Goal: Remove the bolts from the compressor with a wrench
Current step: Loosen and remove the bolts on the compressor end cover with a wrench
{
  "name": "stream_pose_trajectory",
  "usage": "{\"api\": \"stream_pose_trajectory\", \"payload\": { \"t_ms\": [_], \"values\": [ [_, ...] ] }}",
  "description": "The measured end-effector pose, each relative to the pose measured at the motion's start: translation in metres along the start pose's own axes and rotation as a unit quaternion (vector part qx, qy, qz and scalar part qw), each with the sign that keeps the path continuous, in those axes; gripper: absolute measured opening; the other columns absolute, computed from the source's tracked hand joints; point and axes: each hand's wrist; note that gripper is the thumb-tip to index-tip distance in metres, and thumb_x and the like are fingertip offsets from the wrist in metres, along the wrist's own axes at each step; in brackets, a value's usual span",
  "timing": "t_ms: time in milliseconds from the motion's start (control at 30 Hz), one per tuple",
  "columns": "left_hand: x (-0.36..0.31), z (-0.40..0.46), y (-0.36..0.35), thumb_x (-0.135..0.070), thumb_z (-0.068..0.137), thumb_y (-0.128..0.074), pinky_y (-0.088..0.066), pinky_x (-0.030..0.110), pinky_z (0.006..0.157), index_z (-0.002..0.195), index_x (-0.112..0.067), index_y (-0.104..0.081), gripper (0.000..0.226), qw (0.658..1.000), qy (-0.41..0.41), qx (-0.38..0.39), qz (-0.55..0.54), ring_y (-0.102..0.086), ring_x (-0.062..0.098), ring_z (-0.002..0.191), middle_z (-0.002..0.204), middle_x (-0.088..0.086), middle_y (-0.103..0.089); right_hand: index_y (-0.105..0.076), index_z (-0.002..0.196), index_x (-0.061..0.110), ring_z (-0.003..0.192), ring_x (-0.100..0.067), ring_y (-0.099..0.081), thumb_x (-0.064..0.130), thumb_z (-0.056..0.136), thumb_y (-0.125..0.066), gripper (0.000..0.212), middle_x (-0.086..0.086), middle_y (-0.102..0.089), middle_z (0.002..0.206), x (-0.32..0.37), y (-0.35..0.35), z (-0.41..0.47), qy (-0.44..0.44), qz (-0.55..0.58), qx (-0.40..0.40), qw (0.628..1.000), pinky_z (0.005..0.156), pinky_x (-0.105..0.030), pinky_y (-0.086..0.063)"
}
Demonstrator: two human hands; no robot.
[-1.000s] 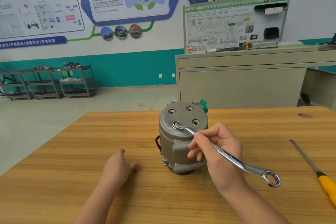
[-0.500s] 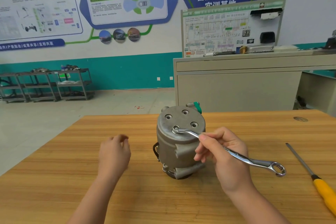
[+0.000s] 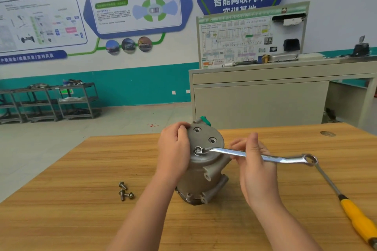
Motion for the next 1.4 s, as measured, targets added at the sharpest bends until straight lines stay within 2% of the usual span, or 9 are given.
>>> {"api": "stream_pose_trajectory", "payload": {
  "t_ms": [133,300,433,567,800,900,1033,1167,1400],
  "values": [
    [-0.003,-0.012,0.005,-0.023,0.102,-0.039,-0.029,0.025,0.089,0.126,-0.026,-0.058,0.031,0.995,-0.032,0.003,0.097,-0.039,0.004,0.106,0.103,-0.019,-0.053,-0.053,0.09,0.01,0.063,-0.016,-0.067,0.026,0.093,-0.058,0.018,-0.002,-0.065,0.062,0.011,-0.001,0.025,-0.108,0.231,-0.097,0.962,0.06,-0.026,-0.056],
    [-0.006,0.002,0.009,-0.044,0.098,-0.04,-0.028,0.037,0.092,0.134,-0.03,-0.05,0.04,0.967,0.008,-0.003,0.253,-0.046,0.016,0.105,0.105,-0.005,-0.052,-0.046,0.081,0.013,0.037,-0.013,-0.049,0.032,0.106,-0.035,0.033,0.001,-0.048,0.044,0.022,-0.012,0.072,-0.214,0.309,-0.144,0.916,0.044,-0.02,-0.043],
    [-0.002,0.01,-0.005,-0.051,0.095,-0.048,-0.044,0.04,0.1,0.143,-0.025,-0.043,0.055,0.98,0.121,0.046,0.149,-0.051,0.025,0.118,0.128,0.005,-0.056,-0.029,0.069,0.02,0.025,-0.01,-0.023,0.017,0.102,-0.022,0.034,0.005,-0.024,0.038,0.016,-0.028,0.096,-0.26,0.265,-0.189,0.909,0.032,-0.013,-0.021],
    [0.01,0.006,-0.003,-0.046,0.091,-0.059,-0.052,0.027,0.067,0.136,-0.025,-0.055,0.05,0.992,0.125,0.007,0.014,-0.065,0.006,0.084,0.092,-0.015,-0.065,-0.026,0.067,0.02,0.024,-0.011,-0.016,0.001,0.092,-0.016,0.032,0.005,-0.019,0.04,0.019,-0.033,0.107,-0.296,0.205,-0.194,0.913,0.031,-0.012,-0.016],
    [0.029,-0.01,-0.002,-0.032,0.093,-0.063,-0.049,0.011,0.059,0.137,-0.02,-0.055,0.046,0.973,0.117,-0.033,-0.198,-0.067,-0.004,0.083,0.112,-0.008,-0.07,-0.029,0.069,0.016,0.025,-0.008,-0.018,-0.005,0.093,-0.018,0.033,0.006,-0.019,0.035,0.022,-0.049,0.119,-0.321,0.043,-0.04,0.945,0.031,-0.013,-0.022],
    [0.03,-0.001,0.003,-0.024,0.093,-0.064,-0.05,0.012,0.06,0.122,-0.032,-0.062,0.03,0.967,0.114,0.01,-0.226,-0.068,-0.004,0.08,0.091,-0.018,-0.074,-0.033,0.07,0.015,0.027,-0.006,-0.02,0.002,0.1,-0.025,0.034,0.004,-0.024,0.043,0.022,-0.075,0.119,-0.359,-0.072,0.091,0.926,0.028,-0.016,-0.02],
    [0.027,0.004,0.0,-0.023,0.097,-0.058,-0.053,0.017,0.062,0.113,-0.037,-0.063,0.022,0.962,0.114,0.062,-0.24,-0.071,0.004,0.078,0.086,-0.013,-0.075,-0.044,0.074,0.011,0.049,-0.017,-0.042,0.009,0.1,-0.035,0.028,-0.006,-0.042,0.065,0.015,-0.116,0.11,-0.177,-0.422,0.221,0.861,0.042,-0.025,-0.033],
    [0.034,-0.006,-0.003,-0.03,0.104,-0.041,-0.049,0.031,0.065,0.094,-0.03,-0.072,0.033,0.978,0.069,0.027,-0.196,-0.063,0.011,0.071,0.075,-0.007,-0.07,-0.062,0.084,0.011,0.066,-0.023,-0.053,0.03,0.097,-0.05,0.026,-0.003,-0.055,0.071,0.003,-0.128,0.093,-0.009,-0.588,0.201,0.783,0.048,-0.028,-0.032],
    [0.037,-0.009,0.005,-0.004,0.1,-0.044,-0.038,0.016,0.051,0.076,-0.028,-0.051,0.035,0.998,0.006,0.021,-0.067,-0.045,0.0,0.062,0.067,-0.007,-0.052,-0.062,0.06,0.013,0.061,-0.019,-0.042,0.028,0.084,-0.072,0.03,-0.002,-0.054,0.056,0.011,-0.105,0.028,0.471,-0.485,0.356,0.645,0.059,-0.029,-0.035]
  ]
}}
Point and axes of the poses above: each hand's wrist, its own z-axis towards the middle knuckle, its own y-axis out of the back of the hand, x = y × z
